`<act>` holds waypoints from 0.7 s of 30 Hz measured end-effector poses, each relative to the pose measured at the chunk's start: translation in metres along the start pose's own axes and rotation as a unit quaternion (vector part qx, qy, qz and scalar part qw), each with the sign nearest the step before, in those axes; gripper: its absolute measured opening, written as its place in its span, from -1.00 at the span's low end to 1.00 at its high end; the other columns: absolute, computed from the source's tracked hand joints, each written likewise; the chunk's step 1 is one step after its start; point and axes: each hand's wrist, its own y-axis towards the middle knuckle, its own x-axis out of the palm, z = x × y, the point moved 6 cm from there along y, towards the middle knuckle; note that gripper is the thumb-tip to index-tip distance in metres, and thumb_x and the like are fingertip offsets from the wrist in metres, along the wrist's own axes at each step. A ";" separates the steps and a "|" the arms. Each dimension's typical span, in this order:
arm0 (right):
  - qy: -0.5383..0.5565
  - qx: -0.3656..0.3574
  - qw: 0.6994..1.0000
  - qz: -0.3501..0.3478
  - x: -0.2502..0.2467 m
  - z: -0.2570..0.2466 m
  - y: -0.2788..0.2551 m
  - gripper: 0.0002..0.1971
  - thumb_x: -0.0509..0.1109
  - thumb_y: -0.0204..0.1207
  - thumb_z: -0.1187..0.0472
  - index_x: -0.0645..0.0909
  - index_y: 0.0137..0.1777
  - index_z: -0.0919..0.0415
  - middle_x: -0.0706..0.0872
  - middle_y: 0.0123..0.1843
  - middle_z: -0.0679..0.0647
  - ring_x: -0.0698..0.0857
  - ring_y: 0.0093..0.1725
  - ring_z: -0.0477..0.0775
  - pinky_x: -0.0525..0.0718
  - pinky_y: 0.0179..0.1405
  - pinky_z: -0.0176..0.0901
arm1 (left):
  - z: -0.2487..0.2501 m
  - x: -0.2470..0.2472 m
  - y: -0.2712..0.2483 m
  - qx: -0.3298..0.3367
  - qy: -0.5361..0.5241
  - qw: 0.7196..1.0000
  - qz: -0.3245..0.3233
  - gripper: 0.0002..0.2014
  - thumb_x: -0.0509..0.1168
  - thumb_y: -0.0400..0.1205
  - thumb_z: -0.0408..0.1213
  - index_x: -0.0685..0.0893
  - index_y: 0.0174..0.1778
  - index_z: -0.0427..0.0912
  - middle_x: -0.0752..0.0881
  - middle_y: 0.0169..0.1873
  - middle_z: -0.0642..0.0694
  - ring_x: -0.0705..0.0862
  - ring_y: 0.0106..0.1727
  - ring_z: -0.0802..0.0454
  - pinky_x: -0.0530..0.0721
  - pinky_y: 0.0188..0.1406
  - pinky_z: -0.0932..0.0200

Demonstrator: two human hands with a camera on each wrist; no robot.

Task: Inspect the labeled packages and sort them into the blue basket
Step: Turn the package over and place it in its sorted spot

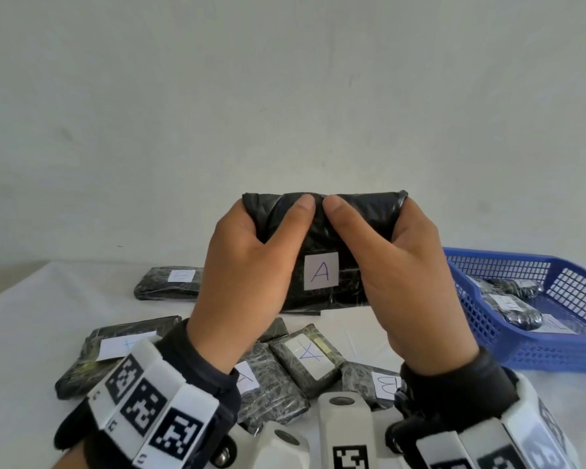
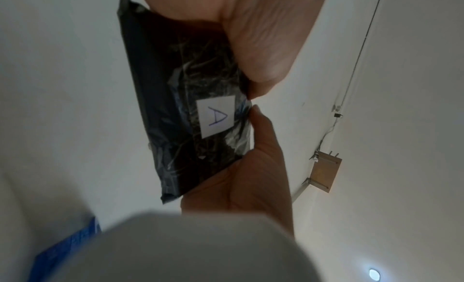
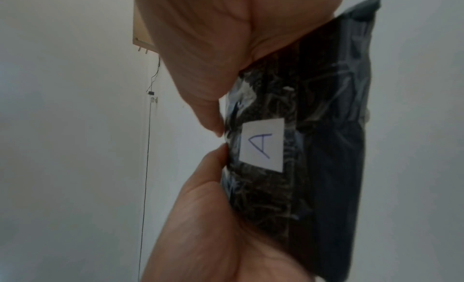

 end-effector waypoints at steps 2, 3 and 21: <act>-0.009 -0.002 1.000 0.004 0.000 -0.001 0.000 -0.65 0.56 0.62 -0.05 0.75 0.11 0.27 0.90 -0.08 0.14 0.92 -0.04 0.18 0.89 -0.05 0.33 | -0.001 -0.001 0.002 -0.006 0.004 1.000 -0.001 -0.61 0.37 0.77 -0.04 0.70 -0.08 -0.37 0.79 -0.15 -0.42 0.86 -0.09 -0.27 0.84 0.00 -0.36; -0.019 -0.002 1.000 0.010 -0.002 -0.002 -0.001 -0.65 0.56 0.61 -0.07 0.73 0.09 0.26 0.90 -0.09 0.13 0.92 -0.06 0.17 0.89 -0.07 0.32 | -0.002 -0.002 0.003 -0.013 0.006 1.000 -0.006 -0.58 0.33 0.78 0.03 0.73 -0.04 -0.34 0.80 -0.12 -0.42 0.86 -0.06 -0.26 0.84 0.02 -0.36; -0.020 0.044 0.998 0.030 -0.013 -0.013 -0.002 -0.53 0.13 0.87 -0.06 0.36 -0.14 0.34 0.49 -0.32 0.02 0.54 -0.38 -0.09 0.54 -0.43 -0.33 | -0.011 -0.009 0.006 -0.105 -0.057 0.993 -0.004 -0.25 0.21 0.61 0.36 0.68 0.28 -0.35 0.76 0.20 -0.40 0.74 0.30 -0.32 0.57 0.47 -0.45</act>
